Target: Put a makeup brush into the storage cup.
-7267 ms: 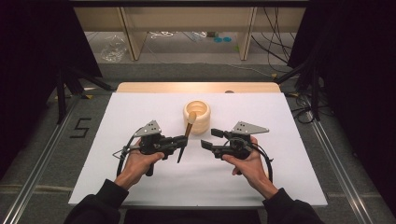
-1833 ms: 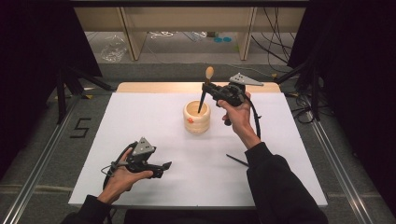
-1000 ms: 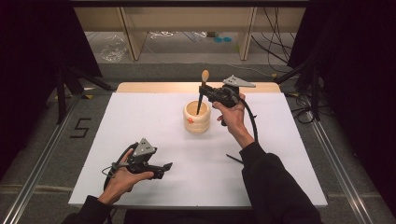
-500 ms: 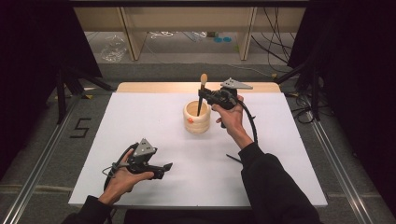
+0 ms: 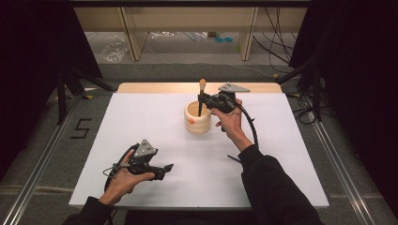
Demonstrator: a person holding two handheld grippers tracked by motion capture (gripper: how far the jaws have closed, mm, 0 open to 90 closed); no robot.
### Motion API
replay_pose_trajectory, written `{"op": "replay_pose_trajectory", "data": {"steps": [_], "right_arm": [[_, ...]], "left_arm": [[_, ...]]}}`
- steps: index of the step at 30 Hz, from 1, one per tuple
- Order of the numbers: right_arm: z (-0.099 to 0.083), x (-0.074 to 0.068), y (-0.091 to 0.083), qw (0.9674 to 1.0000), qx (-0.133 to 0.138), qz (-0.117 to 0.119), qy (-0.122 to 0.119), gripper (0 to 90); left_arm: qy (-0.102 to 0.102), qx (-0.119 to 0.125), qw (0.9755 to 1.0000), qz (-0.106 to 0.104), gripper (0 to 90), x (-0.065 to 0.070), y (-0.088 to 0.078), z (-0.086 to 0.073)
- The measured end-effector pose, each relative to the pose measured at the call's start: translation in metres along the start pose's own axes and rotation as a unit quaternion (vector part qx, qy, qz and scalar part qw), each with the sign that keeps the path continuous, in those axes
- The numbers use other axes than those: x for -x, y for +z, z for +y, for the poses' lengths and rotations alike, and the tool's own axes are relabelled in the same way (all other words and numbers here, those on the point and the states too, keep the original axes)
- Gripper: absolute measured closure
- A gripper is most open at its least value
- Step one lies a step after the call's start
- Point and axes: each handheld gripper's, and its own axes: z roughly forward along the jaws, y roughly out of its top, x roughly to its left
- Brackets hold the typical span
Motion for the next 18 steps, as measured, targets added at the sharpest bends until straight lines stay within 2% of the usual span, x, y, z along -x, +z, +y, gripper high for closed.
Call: {"op": "replay_pose_trajectory", "data": {"steps": [6, 7, 8, 9, 10, 13, 15, 16, 17, 18], "right_arm": [[-0.0034, 0.0029, 0.0020, 1.0000, -0.004, -0.005, -0.005, 77.8], [-0.0040, 0.0028, 0.0019, 1.0000, -0.003, -0.001, -0.003, 77.8], [-0.0043, 0.0016, 0.0012, 0.9999, -0.014, -0.002, 0.008, 77.6], [-0.0054, 0.0034, 0.0023, 0.9999, -0.007, -0.007, -0.006, 77.5], [-0.0065, 0.0032, 0.0027, 1.0000, -0.009, -0.002, 0.000, 76.0], [-0.0067, 0.0024, 0.0021, 0.9995, -0.025, -0.015, 0.012, 61.4], [-0.0051, 0.0016, -0.0001, 0.9994, -0.025, -0.025, 0.007, 52.8], [-0.0038, 0.0009, -0.0019, 0.9992, -0.029, -0.026, 0.005, 47.7], [-0.0033, 0.0014, -0.0029, 0.9991, -0.029, -0.030, -0.004, 42.9], [-0.0026, -0.0004, -0.0057, 0.9986, -0.043, -0.029, 0.007, 37.6]], "left_arm": [[-0.003, -0.004, 1.0000, 0.001, 17.2, 0.0005, -0.0004, -0.0003], [-0.003, -0.003, 1.0000, 0.001, 17.2, 0.0004, -0.0001, -0.0003], [-0.005, -0.002, 1.0000, 0.002, 17.3, 0.0007, 0.0002, -0.0004], [-0.001, -0.005, 1.0000, 0.005, 17.2, 0.0000, 0.0002, -0.0004], [-0.001, -0.005, 1.0000, 0.005, 17.2, 0.0001, 0.0002, -0.0005], [0.002, -0.003, 1.0000, 0.005, 17.2, -0.0005, 0.0003, -0.0005], [0.005, -0.002, 1.0000, 0.001, 17.3, -0.0009, -0.0004, -0.0003], [0.002, 0.002, 1.0000, -0.002, 17.2, -0.0008, 0.0005, -0.0005], [-0.002, -0.004, 1.0000, 0.000, 17.2, 0.0002, -0.0006, -0.0008], [-0.005, -0.007, 1.0000, -0.001, 17.2, 0.0011, -0.0011, -0.0012]]}}
